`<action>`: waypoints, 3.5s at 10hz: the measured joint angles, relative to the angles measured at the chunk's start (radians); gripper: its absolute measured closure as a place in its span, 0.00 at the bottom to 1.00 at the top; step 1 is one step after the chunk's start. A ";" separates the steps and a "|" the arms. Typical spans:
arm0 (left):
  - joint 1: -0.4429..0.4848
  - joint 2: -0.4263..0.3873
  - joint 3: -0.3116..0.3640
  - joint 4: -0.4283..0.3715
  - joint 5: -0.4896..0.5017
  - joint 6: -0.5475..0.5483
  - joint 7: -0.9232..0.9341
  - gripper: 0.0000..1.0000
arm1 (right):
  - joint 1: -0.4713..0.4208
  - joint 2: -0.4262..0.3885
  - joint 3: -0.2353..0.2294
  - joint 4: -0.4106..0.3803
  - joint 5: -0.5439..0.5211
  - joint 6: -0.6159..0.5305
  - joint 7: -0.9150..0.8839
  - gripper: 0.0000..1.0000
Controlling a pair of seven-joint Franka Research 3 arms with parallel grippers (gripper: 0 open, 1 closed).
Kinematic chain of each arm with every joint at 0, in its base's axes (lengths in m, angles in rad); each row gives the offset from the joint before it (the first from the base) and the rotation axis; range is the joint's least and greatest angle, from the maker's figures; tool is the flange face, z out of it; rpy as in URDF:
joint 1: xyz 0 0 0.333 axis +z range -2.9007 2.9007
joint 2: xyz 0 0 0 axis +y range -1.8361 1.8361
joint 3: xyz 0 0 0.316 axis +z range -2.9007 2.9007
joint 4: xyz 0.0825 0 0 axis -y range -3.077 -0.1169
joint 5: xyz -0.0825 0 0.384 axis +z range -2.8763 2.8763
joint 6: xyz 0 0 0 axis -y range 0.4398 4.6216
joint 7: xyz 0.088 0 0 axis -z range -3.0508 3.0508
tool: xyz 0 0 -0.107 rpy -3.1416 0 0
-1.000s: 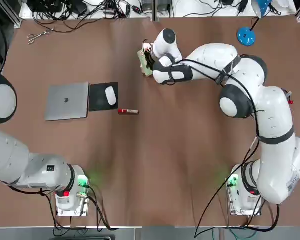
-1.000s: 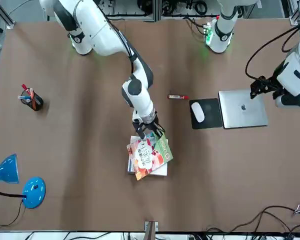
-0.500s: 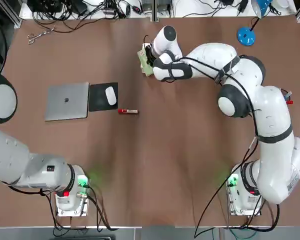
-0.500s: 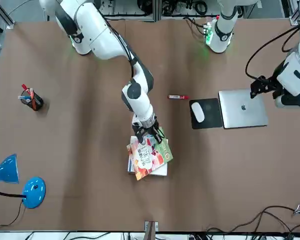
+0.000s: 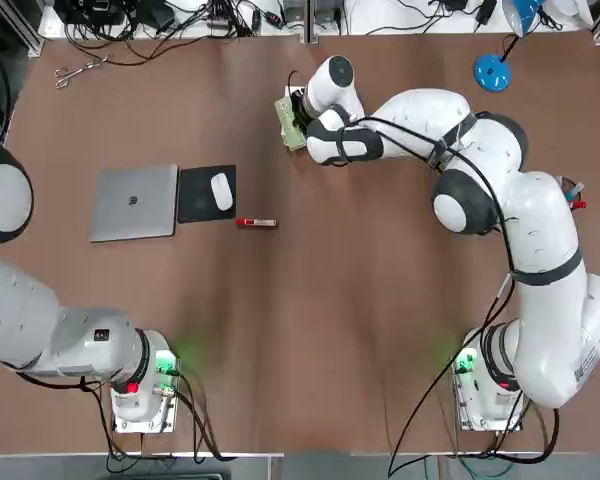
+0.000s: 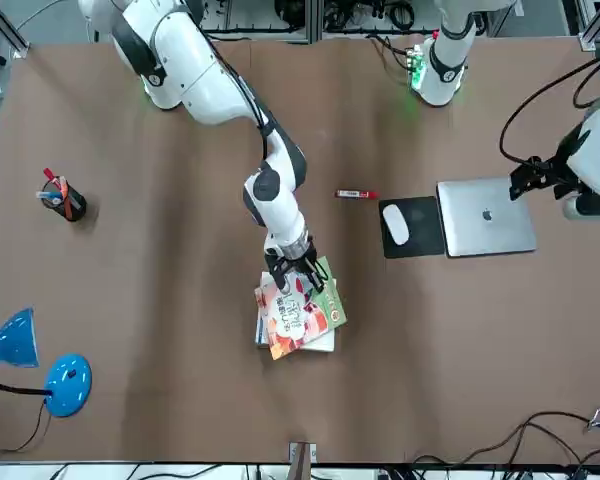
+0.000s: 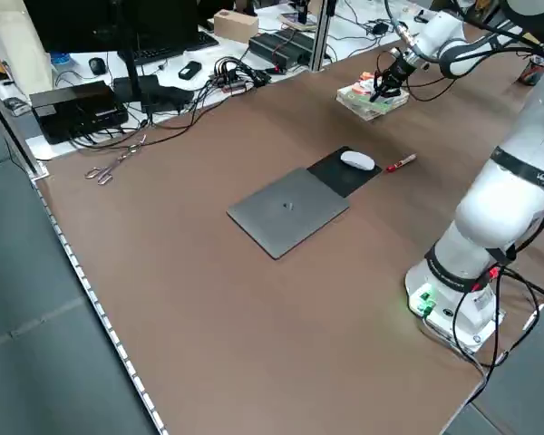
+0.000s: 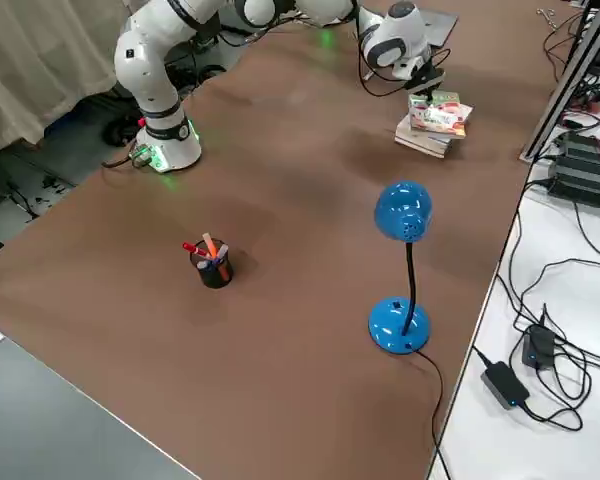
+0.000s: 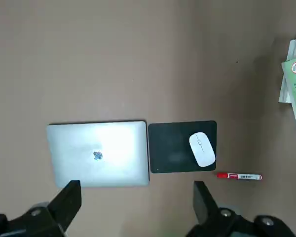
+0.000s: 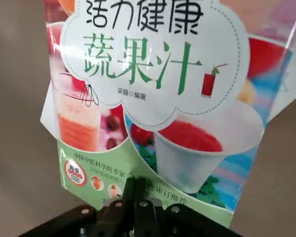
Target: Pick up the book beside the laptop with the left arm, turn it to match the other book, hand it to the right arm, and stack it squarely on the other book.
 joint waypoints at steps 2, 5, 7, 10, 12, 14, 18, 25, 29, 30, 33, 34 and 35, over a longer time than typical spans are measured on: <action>-0.001 0.003 -0.001 0.000 0.000 0.000 0.001 0.00 | -0.003 0.005 0.000 0.008 0.002 0.003 0.011 0.97; -0.007 0.003 -0.005 0.007 0.000 0.001 0.001 0.00 | -0.021 0.032 0.000 0.046 0.005 0.011 0.012 0.96; -0.012 0.003 -0.005 0.009 0.000 0.002 0.001 0.00 | -0.027 0.049 0.000 0.073 0.011 0.011 0.046 0.96; -0.019 0.003 -0.010 0.022 0.000 0.003 0.002 0.00 | -0.034 0.057 0.000 0.086 0.011 0.012 0.093 0.96; -0.019 0.003 -0.010 0.023 0.000 0.003 0.002 0.00 | -0.040 0.058 0.000 0.097 0.011 0.015 0.093 0.98; -0.019 0.004 -0.009 0.024 0.000 0.003 0.002 0.00 | -0.046 0.031 0.000 0.126 0.011 -0.019 0.093 0.98; -0.007 0.011 -0.006 0.024 0.000 0.003 0.002 0.00 | -0.082 -0.029 -0.005 0.133 -0.002 -0.096 0.017 0.99; -0.015 0.018 -0.009 0.026 0.000 0.003 0.002 0.00 | -0.197 -0.022 -0.007 0.081 -0.004 -0.126 -0.140 0.99; -0.012 0.036 -0.008 0.029 0.000 0.007 0.002 0.00 | -0.200 -0.016 -0.017 0.043 -0.004 -0.126 -0.140 0.99; -0.012 0.036 -0.008 0.034 0.000 0.007 0.002 0.00 | -0.204 -0.015 -0.025 0.037 -0.004 -0.125 -0.140 0.99; -0.012 0.038 -0.008 0.036 0.000 0.008 0.002 0.00 | -0.209 -0.016 -0.027 0.027 -0.004 -0.122 -0.130 0.99; -0.011 0.039 -0.007 0.036 0.000 0.008 0.002 0.00 | -0.209 -0.016 -0.027 0.024 -0.004 -0.118 -0.119 1.00; -0.009 0.040 -0.007 0.036 0.000 0.008 0.002 0.00 | -0.208 -0.016 -0.027 0.019 -0.004 -0.113 -0.103 1.00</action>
